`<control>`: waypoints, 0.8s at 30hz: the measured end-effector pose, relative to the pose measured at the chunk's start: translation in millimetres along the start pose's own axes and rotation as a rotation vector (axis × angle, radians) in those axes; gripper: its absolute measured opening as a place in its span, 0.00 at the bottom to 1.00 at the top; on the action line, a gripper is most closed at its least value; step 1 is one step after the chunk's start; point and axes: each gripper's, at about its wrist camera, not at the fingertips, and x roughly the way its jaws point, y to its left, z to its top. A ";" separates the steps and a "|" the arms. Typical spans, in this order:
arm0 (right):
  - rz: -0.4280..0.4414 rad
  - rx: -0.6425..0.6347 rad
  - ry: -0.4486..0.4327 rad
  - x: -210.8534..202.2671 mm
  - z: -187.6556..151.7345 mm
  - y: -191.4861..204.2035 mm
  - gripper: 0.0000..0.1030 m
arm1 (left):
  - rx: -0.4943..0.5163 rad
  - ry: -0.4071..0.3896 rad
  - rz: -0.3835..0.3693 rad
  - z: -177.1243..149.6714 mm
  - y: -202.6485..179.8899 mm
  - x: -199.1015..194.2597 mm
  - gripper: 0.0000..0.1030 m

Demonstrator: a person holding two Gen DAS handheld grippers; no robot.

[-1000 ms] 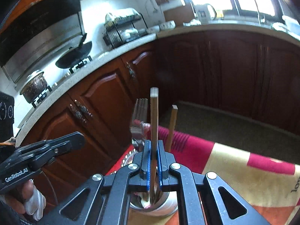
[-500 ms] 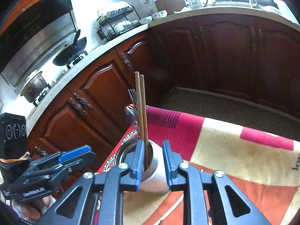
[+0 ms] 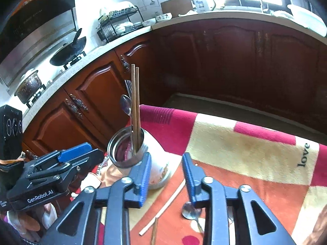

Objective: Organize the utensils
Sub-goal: 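Move both grippers back over the utensils on the blanket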

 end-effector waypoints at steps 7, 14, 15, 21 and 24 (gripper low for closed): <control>-0.034 -0.011 0.007 -16.0 -15.3 -7.0 0.34 | 0.027 0.019 0.006 -12.0 -15.7 3.2 0.48; -0.055 0.000 0.042 -27.5 -41.4 -28.7 0.35 | 0.007 0.067 -0.033 -31.0 -22.4 11.0 0.48; -0.054 0.006 0.052 -27.8 -46.0 -32.7 0.35 | 0.004 0.074 -0.038 -33.9 -22.7 12.1 0.48; -0.029 0.002 0.127 -11.9 -77.0 -45.5 0.35 | -0.003 0.132 -0.058 -59.6 -20.0 25.9 0.48; -0.022 -0.027 0.169 5.1 -91.5 -45.0 0.34 | -0.006 0.171 -0.053 -75.3 -16.4 35.0 0.48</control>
